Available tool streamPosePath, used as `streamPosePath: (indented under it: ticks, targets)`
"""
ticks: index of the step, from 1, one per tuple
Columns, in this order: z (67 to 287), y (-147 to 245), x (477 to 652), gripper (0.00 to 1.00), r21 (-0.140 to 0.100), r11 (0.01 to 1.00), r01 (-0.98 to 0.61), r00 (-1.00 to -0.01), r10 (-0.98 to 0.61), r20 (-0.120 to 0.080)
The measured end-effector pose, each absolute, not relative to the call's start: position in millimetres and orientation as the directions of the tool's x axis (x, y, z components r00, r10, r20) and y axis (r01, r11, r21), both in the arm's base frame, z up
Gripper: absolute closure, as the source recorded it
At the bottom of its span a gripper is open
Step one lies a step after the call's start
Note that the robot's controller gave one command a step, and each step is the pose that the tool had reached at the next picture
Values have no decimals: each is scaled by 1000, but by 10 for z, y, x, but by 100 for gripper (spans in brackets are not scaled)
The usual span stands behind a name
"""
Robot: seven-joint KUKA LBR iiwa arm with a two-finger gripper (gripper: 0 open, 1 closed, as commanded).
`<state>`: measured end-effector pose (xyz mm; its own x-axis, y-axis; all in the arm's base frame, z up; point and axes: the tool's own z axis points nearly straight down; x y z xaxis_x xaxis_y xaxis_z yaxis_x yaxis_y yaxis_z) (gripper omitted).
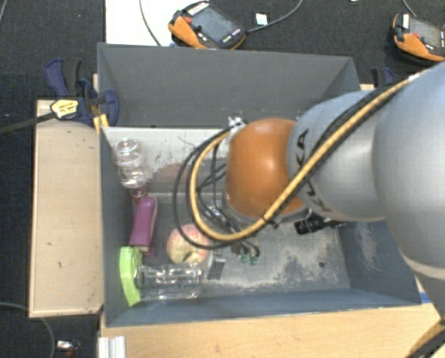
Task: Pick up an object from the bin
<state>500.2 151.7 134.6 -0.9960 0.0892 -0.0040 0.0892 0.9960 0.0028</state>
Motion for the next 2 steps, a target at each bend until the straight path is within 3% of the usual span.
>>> streamPosePath:
  ticks: [1,2]
  targets:
    - [916,1234,5166,0,-4,984,-179,-984,-179,-18]
    - [856,1399,5201,0,-2,983,-185,-983,-185,-20]
